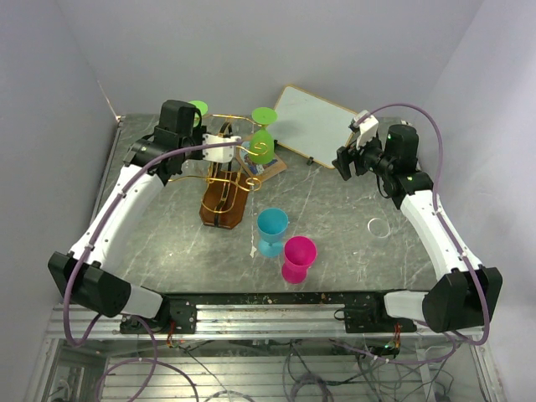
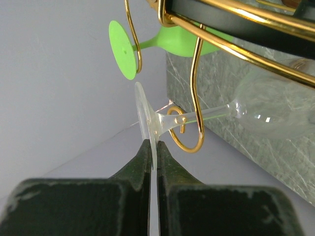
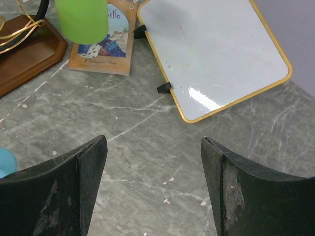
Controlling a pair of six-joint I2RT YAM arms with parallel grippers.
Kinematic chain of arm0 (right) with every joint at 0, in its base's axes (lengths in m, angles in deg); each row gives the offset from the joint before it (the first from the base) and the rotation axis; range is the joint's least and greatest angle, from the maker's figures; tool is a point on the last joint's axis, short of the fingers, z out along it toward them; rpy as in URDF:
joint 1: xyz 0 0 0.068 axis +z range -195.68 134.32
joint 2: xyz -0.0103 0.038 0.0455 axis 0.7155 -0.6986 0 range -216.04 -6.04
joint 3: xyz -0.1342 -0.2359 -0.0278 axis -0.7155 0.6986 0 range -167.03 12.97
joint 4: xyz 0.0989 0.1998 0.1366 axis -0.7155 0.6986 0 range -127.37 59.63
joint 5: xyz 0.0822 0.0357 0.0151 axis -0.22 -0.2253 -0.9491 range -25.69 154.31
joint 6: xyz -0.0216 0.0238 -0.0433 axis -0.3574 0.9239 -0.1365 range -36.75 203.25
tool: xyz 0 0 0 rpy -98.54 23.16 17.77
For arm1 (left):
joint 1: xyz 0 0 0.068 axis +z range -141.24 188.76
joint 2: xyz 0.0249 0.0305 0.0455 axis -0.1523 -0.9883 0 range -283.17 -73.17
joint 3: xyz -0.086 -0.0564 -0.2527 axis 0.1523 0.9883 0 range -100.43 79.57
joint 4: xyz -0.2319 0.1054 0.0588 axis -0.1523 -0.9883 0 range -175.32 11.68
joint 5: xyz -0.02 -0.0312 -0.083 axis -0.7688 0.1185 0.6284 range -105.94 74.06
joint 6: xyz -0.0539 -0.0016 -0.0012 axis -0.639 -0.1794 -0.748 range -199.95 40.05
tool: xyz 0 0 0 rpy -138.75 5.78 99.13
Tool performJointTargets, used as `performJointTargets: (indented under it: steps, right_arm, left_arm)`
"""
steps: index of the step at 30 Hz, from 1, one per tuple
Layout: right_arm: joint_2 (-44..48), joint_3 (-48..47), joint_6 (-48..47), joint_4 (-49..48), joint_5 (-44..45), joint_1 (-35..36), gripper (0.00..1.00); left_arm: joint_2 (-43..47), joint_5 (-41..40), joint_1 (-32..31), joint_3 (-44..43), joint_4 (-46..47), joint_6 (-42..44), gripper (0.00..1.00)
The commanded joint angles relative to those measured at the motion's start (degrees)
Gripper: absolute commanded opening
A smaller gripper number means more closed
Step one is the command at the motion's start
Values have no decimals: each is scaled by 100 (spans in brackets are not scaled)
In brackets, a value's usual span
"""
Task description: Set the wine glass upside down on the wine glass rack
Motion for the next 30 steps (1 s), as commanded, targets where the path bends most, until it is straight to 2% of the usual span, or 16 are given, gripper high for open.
performJointTargets:
  steps: [1, 16, 30]
  right_arm:
    - [-59, 68, -38, -66, -35, -1, 77]
    - [-23, 59, -32, -57, -35, -2, 77]
    - [21, 68, -21, -66, -35, -19, 77]
  left_arm:
    - [235, -262, -49, -159, -23, -124, 7]
    - [365, -1011, -52, 64, 97, -401, 7]
    - [248, -1368, -61, 483, 839, -617, 7]
